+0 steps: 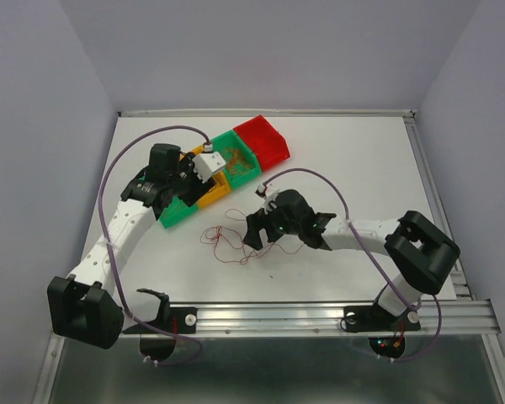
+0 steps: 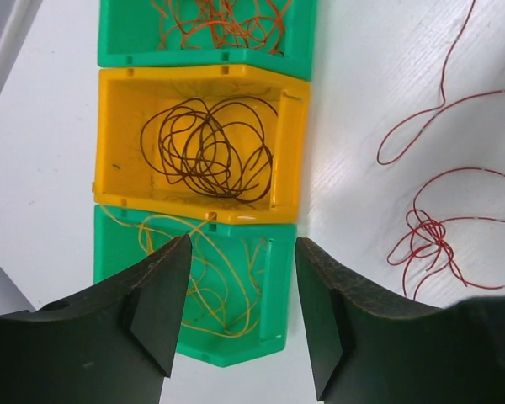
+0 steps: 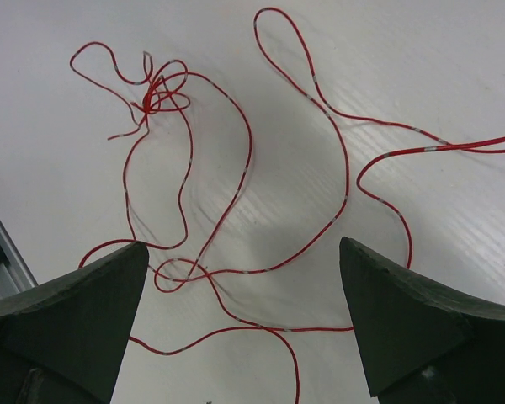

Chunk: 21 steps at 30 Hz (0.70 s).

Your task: Untangle the cables

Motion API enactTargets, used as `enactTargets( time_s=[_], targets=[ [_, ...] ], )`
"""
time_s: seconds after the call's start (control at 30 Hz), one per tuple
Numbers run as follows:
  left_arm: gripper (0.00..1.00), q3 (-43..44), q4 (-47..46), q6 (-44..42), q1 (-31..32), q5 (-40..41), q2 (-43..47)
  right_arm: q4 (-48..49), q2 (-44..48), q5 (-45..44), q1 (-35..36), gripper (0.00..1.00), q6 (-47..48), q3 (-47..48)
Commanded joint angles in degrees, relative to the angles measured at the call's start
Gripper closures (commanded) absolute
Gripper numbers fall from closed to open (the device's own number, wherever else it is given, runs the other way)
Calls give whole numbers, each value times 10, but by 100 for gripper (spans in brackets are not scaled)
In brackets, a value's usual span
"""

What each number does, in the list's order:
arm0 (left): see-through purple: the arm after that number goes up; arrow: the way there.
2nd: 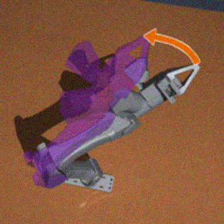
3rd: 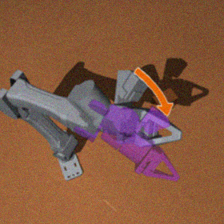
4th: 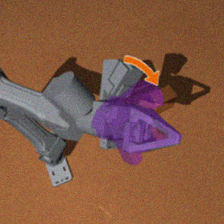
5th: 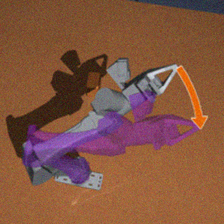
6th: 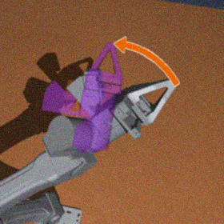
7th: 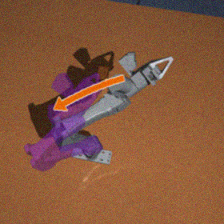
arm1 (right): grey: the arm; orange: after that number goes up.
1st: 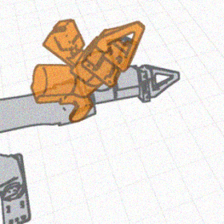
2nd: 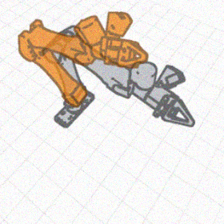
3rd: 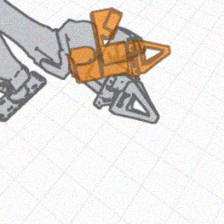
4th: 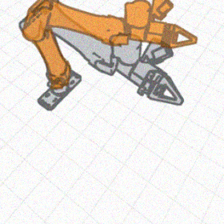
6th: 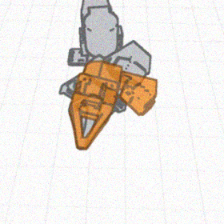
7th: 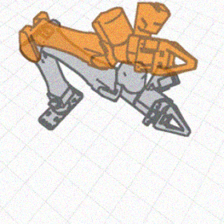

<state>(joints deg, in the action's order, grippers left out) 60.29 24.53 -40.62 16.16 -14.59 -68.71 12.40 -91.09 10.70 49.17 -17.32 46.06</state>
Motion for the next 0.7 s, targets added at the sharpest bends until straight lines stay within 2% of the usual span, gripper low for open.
enactTargets(
  time_s=[0.0,0.13,0.2,0.27,0.37,0.47,0.67],
  targets=[
    [36,-24,7,-26,4,-32,20,21,-12,60,3,0,17,33],
    [36,-43,15,-52,5,-48,21,39,-16,95,3,2,19,27],
    [36,-54,21,-63,5,-64,22,39,0,49,3,2,15,23],
    [36,-62,31,-70,9,-84,20,25,27,-34,2,0,10,17],
    [36,-79,38,-72,21,-92,16,-1,41,-97,1,0,19,27],
    [36,-89,38,-71,36,-72,10,-17,23,-151,-9,0,19,50],
    [36,-116,39,-65,45,-36,15,-33,-69,-149,-29,2,21,126]
  ],
)
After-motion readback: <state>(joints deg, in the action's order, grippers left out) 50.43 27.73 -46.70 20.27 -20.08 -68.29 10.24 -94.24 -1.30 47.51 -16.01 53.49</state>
